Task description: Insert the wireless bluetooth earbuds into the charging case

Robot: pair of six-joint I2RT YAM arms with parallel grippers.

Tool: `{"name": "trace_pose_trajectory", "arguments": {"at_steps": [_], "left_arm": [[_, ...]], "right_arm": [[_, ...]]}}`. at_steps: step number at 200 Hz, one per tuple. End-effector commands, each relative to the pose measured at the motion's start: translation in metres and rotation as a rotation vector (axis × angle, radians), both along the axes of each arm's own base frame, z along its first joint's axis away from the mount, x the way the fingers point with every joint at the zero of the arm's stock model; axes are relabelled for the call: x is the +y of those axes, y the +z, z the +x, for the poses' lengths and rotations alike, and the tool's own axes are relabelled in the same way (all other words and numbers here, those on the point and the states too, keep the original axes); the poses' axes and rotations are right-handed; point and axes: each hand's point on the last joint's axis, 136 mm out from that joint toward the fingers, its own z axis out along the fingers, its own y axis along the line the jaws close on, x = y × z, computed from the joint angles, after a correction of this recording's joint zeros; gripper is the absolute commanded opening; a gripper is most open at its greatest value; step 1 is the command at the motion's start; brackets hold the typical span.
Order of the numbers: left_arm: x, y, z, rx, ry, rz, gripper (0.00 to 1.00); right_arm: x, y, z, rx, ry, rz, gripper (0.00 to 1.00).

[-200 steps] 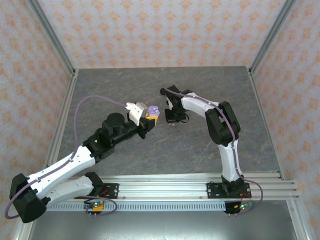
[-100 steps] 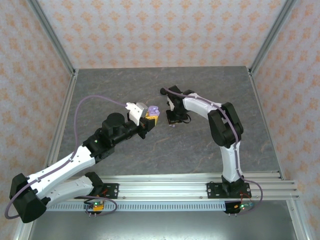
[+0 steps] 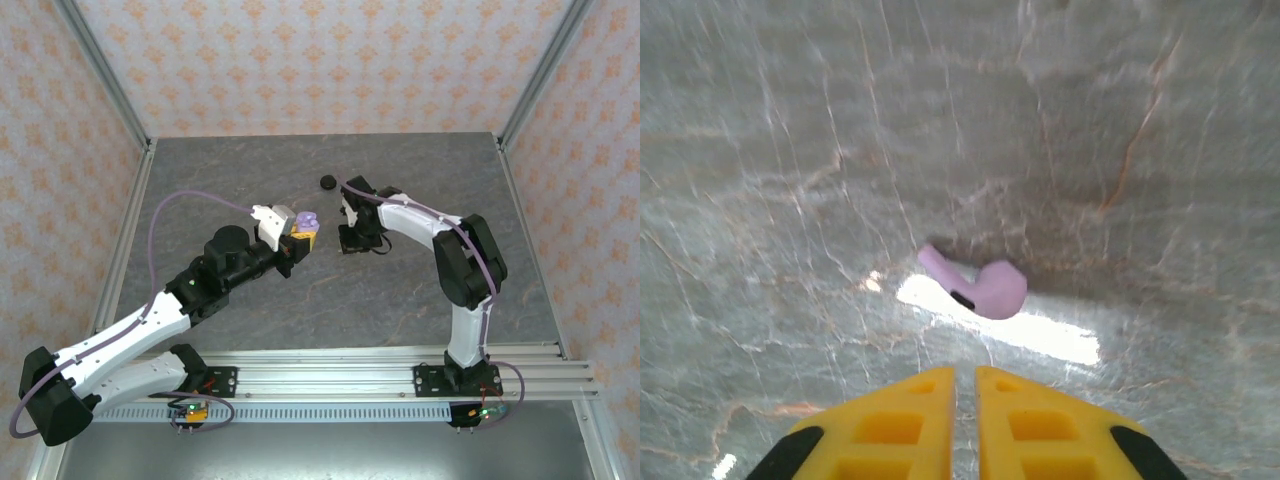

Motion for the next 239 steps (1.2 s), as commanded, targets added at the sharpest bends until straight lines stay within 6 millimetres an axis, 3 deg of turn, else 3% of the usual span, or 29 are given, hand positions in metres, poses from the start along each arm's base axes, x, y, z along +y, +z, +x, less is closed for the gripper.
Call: {"name": "trace_pose_trajectory", "arguments": {"at_steps": [1, 77, 191, 239], "left_arm": [[0.002, 0.005, -0.001, -0.009, 0.013, -0.017, 0.12], [0.001, 0.002, 0.000, 0.002, 0.015, -0.014, 0.12], [0.006, 0.000, -0.001, -0.001, 0.030, -0.006, 0.12], [0.007, 0.000, -0.002, -0.002, 0.033, -0.007, 0.12]], "right_arm": [[0.003, 0.006, -0.012, 0.014, 0.023, 0.039, 0.12], [-0.005, -0.019, 0.002, 0.013, -0.055, -0.041, 0.05], [-0.006, -0.023, 0.033, -0.052, -0.124, -0.106, 0.03], [-0.004, -0.023, 0.037, -0.056, -0.113, -0.110, 0.03]]}}
